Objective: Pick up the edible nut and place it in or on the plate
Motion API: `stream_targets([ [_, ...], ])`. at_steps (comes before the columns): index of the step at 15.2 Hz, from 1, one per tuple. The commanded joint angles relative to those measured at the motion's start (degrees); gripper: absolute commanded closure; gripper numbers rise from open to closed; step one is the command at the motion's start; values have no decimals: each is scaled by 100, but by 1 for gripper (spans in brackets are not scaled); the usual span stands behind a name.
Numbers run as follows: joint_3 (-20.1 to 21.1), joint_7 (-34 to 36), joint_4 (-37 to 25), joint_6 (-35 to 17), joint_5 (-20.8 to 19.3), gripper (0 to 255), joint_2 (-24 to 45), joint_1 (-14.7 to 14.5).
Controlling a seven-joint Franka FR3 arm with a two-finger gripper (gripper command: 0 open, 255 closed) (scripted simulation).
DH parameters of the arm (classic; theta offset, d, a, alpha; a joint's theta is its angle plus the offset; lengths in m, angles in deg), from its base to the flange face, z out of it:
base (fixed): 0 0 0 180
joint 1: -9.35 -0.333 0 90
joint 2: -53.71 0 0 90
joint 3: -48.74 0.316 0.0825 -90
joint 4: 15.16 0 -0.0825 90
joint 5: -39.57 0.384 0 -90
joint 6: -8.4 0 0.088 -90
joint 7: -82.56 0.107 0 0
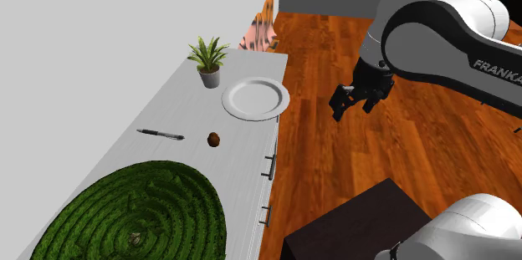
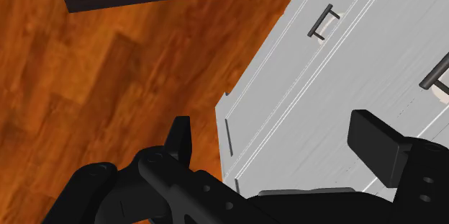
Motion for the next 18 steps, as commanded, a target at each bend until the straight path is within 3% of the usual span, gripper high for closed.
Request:
stream_targets([
  [1, 0, 0, 0, 0, 0, 0, 0, 0],
  [10, 986, 1030, -425, -795, 684, 0, 838, -307],
  [18, 1866, 1951, -1225, -1465, 886, 0, 1898, -395],
])
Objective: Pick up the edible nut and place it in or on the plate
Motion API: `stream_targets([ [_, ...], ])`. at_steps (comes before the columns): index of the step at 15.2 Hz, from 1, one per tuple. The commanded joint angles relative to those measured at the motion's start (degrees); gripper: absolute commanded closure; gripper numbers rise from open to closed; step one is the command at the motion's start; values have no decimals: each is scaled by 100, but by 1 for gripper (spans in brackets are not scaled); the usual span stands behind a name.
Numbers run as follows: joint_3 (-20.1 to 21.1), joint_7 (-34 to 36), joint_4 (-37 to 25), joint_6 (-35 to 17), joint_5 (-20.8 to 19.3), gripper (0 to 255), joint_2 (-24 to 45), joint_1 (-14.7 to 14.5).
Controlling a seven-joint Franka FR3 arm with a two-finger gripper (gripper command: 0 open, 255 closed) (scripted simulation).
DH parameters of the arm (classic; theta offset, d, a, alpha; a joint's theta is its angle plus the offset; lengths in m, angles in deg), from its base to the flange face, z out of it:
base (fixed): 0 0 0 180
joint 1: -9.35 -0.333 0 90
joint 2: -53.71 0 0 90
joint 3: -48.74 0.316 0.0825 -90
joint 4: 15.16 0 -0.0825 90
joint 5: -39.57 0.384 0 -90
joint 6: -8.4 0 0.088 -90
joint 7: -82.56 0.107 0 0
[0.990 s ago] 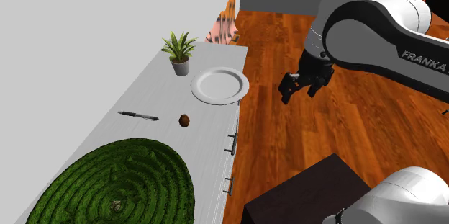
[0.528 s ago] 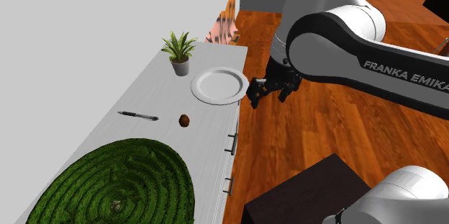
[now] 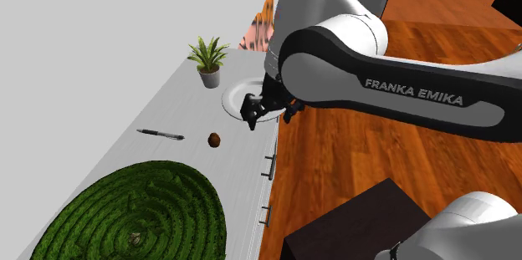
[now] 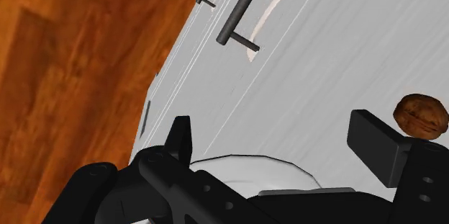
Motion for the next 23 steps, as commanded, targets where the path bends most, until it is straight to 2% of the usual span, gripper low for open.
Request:
stream_targets([
  [1, 229, 254, -232, -161, 0, 0, 283, -9],
  [5, 688, 775, -803, -434, -147, 0, 931, 17],
  [9, 1152, 1370, -1478, -644, -496, 0, 1668, 38],
  [17, 1264, 1455, -1119, -1213, -605, 0, 1897, 27],
  [23, 1264, 1455, -1119, -1213, -605, 0, 1897, 26],
])
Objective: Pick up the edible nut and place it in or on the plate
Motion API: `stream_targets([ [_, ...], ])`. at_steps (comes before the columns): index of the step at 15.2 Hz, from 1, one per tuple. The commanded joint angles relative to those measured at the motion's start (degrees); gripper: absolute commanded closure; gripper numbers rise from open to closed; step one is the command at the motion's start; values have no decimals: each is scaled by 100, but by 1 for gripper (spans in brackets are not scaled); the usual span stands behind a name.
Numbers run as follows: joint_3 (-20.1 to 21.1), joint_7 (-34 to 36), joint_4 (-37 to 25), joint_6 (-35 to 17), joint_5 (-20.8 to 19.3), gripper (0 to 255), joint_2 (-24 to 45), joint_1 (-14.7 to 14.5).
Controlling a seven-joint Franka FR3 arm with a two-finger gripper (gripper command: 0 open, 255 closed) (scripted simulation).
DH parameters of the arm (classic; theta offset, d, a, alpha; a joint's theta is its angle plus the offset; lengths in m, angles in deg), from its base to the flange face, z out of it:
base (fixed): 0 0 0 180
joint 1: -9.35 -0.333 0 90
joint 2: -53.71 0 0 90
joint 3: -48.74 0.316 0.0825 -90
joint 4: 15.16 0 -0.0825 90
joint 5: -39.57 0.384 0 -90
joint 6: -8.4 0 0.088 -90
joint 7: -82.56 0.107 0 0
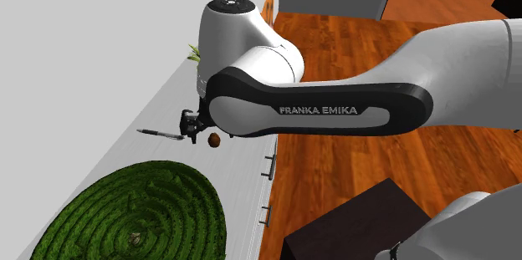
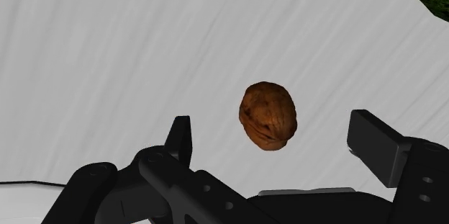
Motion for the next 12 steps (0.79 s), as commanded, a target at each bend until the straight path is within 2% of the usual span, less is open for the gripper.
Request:
stream_targets([
  [1, 1, 1, 0, -1, -1, 0, 1, 0],
  [2, 0, 0, 0, -1, 0, 0, 0, 0],
  [3, 0, 0, 0, -1, 0, 255, 0, 0],
  [12, 0, 0, 0, -1, 0, 255, 0, 0],
])
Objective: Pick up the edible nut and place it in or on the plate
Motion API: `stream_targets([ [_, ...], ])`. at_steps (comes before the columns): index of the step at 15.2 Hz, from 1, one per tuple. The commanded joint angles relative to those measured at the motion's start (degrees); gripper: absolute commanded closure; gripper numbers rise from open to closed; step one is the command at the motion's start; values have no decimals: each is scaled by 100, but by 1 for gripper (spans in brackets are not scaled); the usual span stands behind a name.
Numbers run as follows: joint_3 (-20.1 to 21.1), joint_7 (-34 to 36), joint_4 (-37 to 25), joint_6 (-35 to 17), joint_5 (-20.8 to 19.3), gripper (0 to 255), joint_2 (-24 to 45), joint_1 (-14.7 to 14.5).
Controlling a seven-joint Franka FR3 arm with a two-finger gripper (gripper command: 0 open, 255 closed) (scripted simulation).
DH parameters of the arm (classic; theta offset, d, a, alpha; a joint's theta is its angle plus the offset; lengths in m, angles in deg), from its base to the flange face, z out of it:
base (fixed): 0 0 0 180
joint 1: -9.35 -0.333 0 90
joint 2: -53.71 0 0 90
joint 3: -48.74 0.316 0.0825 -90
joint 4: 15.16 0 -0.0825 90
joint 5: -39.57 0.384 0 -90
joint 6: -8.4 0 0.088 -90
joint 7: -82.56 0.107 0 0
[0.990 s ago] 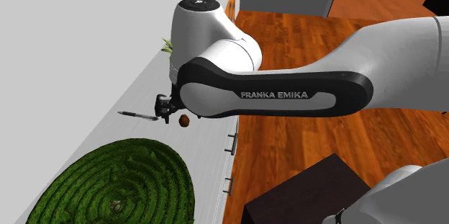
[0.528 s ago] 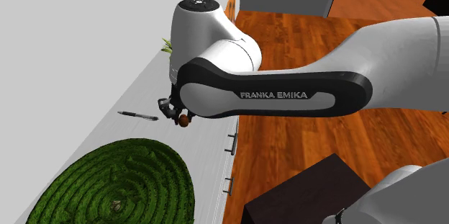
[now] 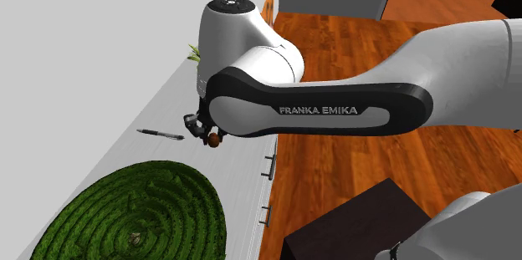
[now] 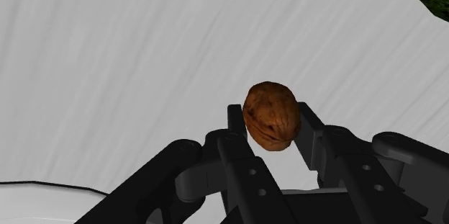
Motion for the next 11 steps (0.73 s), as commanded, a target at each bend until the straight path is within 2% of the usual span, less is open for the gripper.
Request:
stream_targets([
  [1, -6, 2, -70, 76, -1, 255, -7, 3],
  [11, -46, 50, -852, 845, -48, 255, 7, 33],
])
